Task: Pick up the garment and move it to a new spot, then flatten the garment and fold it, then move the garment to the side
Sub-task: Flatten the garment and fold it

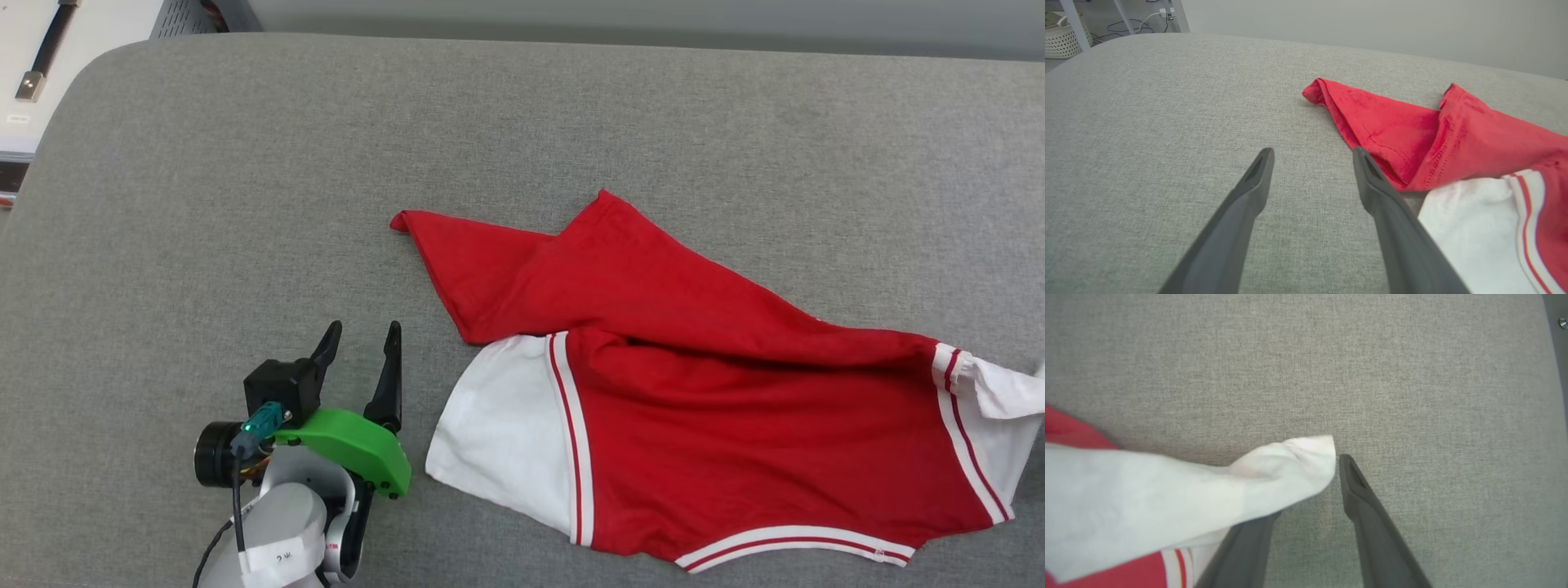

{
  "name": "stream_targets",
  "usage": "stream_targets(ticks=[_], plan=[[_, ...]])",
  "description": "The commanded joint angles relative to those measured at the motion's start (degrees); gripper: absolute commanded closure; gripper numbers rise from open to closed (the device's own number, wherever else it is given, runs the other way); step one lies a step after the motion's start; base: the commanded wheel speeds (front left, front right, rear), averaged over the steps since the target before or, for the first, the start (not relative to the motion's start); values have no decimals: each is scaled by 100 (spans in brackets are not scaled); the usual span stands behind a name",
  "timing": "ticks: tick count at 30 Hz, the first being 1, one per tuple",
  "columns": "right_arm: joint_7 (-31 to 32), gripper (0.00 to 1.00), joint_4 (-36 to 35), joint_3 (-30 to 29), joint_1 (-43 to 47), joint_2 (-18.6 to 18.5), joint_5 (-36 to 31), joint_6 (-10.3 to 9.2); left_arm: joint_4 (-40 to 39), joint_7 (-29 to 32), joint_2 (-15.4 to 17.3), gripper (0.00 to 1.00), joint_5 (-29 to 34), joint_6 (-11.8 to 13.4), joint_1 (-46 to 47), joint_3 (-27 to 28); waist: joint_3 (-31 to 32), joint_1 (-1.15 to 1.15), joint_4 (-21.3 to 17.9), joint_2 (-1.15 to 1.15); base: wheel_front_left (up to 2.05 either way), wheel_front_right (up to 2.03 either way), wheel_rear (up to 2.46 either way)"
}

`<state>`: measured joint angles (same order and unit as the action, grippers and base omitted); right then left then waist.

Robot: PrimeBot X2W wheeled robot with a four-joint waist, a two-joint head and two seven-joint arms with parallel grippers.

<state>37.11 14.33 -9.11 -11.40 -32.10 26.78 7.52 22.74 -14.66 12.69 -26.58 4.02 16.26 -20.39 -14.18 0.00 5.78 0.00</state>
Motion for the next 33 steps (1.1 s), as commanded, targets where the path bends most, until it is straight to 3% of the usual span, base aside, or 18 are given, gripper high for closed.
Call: stream_targets(ticks=[1,10,17,24,33], plan=[[-201,0,99,78,-116,24,-61,-3,28,-33,-20,0,58,-34,89,23,39,0,15,0,0,0,0],[-1099,0,300,420,-344,-51,-158,-3,84,-33,-29,0,78,-52,-37,79,482,0,-123,0,0,0,0],[-1854,0,-398,408,-114,142,-138,-3,-1,-33,-36,0,49,-64,-206,116,809,0,-237,0,0,0,0],[-2937,0,-1333,140,619,854,-216,-3,-395,-33,-105,0,-11,-156,-454,198,1008,0,-276,0,0,0,0],[-4263,0,-1915,85,1491,1869,-575,-3,-1009,-34,-231,0,200,-338,-1016,392,1143,0,-292,0,0,0,0]])
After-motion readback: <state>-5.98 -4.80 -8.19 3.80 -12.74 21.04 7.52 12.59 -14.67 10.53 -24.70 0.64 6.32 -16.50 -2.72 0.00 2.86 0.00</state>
